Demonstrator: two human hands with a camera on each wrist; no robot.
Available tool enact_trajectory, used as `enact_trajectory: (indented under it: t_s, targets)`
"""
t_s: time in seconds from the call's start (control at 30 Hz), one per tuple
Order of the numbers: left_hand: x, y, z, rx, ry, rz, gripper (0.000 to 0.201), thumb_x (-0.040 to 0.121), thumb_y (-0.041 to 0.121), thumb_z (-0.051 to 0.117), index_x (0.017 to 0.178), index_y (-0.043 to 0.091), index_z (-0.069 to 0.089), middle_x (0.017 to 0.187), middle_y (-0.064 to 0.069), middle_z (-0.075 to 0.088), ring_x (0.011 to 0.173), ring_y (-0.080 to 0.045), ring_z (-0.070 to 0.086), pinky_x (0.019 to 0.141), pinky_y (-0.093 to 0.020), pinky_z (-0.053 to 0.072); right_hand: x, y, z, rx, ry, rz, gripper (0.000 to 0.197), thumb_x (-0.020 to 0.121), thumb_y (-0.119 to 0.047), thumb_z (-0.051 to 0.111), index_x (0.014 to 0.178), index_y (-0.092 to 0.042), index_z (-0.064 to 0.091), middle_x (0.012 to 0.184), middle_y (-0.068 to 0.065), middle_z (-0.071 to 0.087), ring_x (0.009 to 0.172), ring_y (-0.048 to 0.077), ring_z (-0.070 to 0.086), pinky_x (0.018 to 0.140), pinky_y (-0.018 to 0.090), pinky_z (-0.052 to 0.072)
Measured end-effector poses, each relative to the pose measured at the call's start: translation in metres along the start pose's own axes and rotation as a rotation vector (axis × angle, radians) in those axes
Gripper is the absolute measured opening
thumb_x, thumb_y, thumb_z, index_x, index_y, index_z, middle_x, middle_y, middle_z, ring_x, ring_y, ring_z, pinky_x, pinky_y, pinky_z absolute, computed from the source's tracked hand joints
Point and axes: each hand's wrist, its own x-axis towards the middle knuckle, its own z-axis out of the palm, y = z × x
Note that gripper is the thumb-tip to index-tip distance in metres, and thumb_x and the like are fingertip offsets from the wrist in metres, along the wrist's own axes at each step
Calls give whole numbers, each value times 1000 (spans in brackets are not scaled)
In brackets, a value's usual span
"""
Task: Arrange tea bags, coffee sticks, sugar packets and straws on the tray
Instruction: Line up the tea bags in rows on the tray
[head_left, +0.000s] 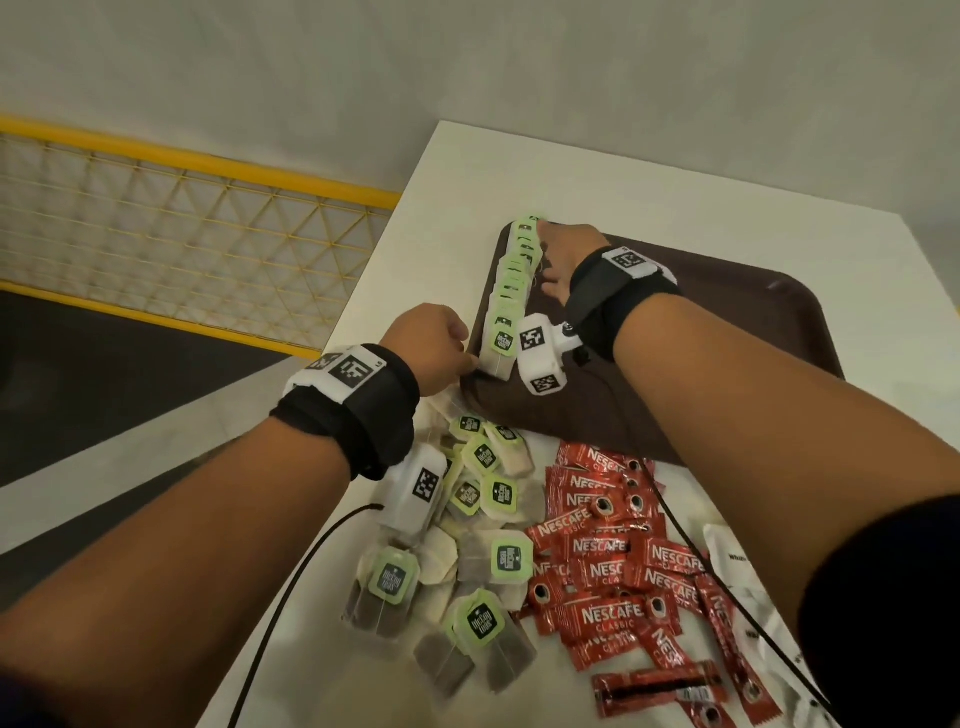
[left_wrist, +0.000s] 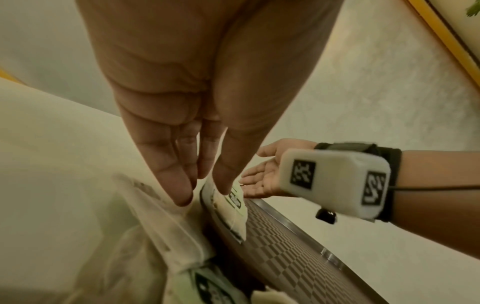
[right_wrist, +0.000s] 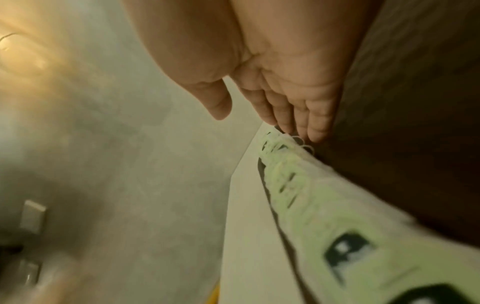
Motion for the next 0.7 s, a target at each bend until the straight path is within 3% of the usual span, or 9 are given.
enact_trajectory:
  t_s: [0.13,0.3,0.4,0.47,0.57,0.7]
  targets:
    - [1,-1,0,27,-8,14,36,85,22,72,119,11,65,113,-5,68,104,-22,62,91,-30,47,26,3,10,64,-7,5,58,92,-48,48,136,-9,49,109,5,53,103,27,59,97,47,51]
    - [2,-2,-4,23,-20,27,31,88,20,70,117,11,65,110,-4,69,102,-19,62,83,-25,42,22,-8,12,-32,80,-52,54,102,-42,34,136,-2,47,106,6,47,96,21,49,100,43,48]
    - [1,-2,-6,0,-17,29,30,89,20,69,117,11,65,110,-3,69,102,-20,63,87,-29,47,30,-10,7,14,123,-56,57,102,-45,29,137,-3,46,107,6,46,97,20,48,102,43,46]
    - [1,-2,-6,-11,-14,34,29,88,19,69,117,11,66,110,-3,69,101,-20,63,88,-29,48,38,-16,10,45,147,-15,57,101,-50,29,129,-6,52,109,7,52,102,22,54,102,43,45]
    - [1,-4,-7,-20,-13,37,27,88,19,68,115,12,66,109,-3,69,100,-19,63,86,-28,48,56,-23,17,74,167,71,53,97,-57,31,102,-10,55,115,11,63,109,30,60,102,44,45]
    - [1,-5,-7,-49,-24,32,26,88,16,68,113,10,67,109,-5,69,98,-22,65,93,-36,52,74,-18,21,39,154,74,59,94,-62,32,105,-10,57,118,12,65,109,30,61,102,43,45]
